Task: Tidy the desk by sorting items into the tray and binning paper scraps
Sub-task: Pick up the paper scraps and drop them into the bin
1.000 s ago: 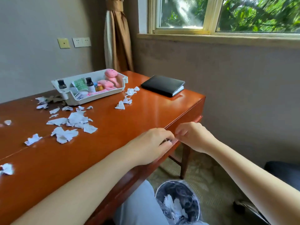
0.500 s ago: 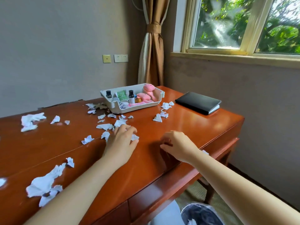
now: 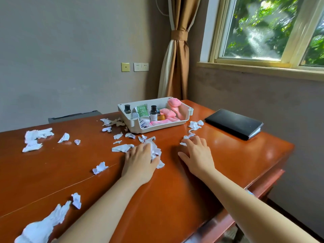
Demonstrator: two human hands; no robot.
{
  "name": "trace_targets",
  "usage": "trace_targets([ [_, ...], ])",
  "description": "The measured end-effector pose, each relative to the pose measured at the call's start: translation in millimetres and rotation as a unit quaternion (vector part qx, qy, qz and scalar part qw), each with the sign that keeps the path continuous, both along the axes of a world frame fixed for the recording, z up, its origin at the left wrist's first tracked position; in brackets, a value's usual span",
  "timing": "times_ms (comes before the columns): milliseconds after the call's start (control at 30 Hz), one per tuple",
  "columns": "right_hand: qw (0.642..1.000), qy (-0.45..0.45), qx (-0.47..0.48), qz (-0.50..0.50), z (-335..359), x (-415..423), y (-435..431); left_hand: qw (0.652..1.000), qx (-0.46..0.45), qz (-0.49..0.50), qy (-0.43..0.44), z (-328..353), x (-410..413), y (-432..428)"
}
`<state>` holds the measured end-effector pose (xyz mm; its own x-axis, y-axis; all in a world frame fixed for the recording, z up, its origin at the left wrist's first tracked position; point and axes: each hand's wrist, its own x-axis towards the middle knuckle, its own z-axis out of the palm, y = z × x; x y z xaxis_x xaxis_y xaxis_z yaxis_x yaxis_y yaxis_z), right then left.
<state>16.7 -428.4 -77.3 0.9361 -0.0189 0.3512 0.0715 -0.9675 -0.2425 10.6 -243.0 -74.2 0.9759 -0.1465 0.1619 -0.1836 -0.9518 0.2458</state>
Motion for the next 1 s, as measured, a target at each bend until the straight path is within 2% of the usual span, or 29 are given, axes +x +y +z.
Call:
trace_targets([
  [100, 0.999, -0.013, -0.018, -0.035, 1, 26, -6, 1.0, -0.019, -0.017, -0.012, 0, 15, -4],
  [400, 0.992, 0.011, 0.028, -0.122, 3, 108, -29, 0.995, -0.061, -0.031, -0.066, 0, 38, -3],
  [533, 0.988, 0.06, 0.033, -0.137, 5, 132, -40, 0.994, -0.046, -0.036, -0.09, 0, 38, -3],
  [667, 0.985, 0.106, 0.026, -0.132, 3, 148, -43, 0.993, -0.046, -0.042, -0.095, 0, 39, -3],
  [1000, 0.996, 0.022, 0.075, -0.033, 6, 128, -33, 0.994, -0.037, -0.036, -0.092, 7, 32, -5],
])
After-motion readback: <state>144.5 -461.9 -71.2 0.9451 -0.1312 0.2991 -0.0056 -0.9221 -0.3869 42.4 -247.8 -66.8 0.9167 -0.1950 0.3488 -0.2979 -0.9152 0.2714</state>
